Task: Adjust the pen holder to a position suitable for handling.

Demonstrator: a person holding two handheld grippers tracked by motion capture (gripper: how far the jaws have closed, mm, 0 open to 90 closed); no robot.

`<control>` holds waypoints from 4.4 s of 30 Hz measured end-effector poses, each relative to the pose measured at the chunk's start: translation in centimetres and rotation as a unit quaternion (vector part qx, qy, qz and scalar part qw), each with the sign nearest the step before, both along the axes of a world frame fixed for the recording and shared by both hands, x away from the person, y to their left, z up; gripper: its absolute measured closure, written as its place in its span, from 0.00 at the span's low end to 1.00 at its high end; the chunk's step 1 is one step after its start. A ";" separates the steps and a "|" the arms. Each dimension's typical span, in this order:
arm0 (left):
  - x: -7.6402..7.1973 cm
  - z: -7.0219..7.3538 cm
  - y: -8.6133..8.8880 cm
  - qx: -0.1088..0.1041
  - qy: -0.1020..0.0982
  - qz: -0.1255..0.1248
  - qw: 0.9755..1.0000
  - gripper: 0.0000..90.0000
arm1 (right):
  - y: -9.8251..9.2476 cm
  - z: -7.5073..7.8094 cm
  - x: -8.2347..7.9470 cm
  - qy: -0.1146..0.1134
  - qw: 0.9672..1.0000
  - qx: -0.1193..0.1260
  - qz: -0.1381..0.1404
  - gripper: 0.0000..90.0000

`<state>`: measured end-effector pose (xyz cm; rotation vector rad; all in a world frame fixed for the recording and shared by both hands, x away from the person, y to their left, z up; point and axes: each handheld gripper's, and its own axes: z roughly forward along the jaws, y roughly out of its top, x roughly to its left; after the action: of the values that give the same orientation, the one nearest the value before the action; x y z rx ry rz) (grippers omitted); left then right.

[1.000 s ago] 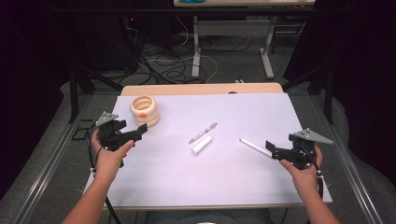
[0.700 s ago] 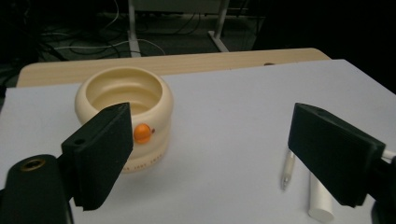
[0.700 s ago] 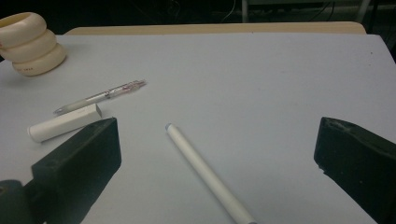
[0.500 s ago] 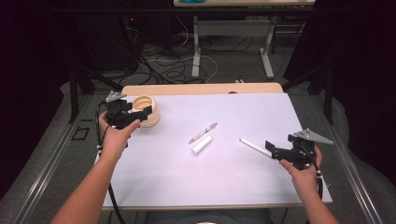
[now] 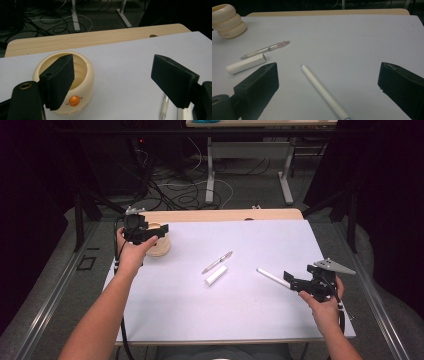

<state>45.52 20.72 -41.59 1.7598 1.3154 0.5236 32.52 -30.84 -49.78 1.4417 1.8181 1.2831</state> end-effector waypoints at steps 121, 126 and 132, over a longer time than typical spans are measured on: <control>-4.0 -2.4 -6.7 0.097 0.170 -0.167 0.966 0.86 | 0.8 -0.5 0.1 0.015 1.000 -0.012 0.022 0.08; -5.9 -2.5 -8.0 0.095 0.184 -0.176 0.962 0.86 | 0.9 -0.5 0.1 0.015 1.000 -0.009 0.019 0.08; -8.0 -2.7 -9.1 0.079 0.200 -0.177 0.961 0.86 | 0.9 -0.5 0.1 0.013 1.000 -0.006 0.021 0.08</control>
<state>37.53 11.59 -44.27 2.2586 1.2012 0.0705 32.60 -29.98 -50.27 1.4261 1.8793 1.2771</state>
